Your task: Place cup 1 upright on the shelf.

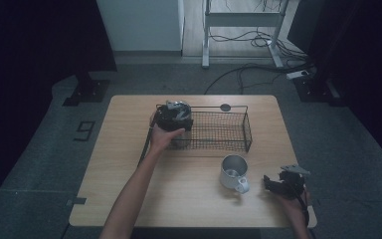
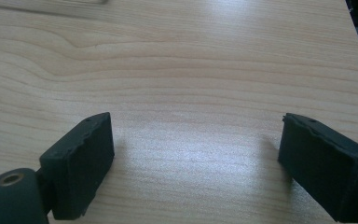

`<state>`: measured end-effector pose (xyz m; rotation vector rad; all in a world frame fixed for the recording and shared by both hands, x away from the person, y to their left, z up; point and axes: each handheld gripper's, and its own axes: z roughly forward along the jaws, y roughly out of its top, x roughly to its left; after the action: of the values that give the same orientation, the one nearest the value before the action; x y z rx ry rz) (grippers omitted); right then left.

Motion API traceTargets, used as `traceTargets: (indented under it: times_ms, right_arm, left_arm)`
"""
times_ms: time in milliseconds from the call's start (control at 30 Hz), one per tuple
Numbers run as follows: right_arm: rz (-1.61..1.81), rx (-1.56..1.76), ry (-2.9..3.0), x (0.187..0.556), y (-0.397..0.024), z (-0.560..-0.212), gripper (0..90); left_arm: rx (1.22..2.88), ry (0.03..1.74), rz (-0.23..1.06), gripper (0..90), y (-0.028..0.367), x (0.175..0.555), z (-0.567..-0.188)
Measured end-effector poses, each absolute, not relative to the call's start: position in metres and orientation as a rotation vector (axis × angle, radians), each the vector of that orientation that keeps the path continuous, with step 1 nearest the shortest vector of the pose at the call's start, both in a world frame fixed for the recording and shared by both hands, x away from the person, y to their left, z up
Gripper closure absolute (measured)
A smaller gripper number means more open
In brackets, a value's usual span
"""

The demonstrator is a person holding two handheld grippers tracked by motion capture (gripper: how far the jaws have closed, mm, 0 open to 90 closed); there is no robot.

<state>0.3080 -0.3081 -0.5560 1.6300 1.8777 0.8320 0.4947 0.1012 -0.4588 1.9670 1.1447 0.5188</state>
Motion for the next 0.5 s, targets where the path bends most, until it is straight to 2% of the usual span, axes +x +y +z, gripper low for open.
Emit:
traceTargets:
  times_ms: [500]
  right_arm:
    - [0.832,1.630,1.877,0.3080,-0.3081,-0.5560,10.1]
  left_arm:
    - [1.903,1.146,0.537,0.0,0.1041,0.4877,-0.4560]
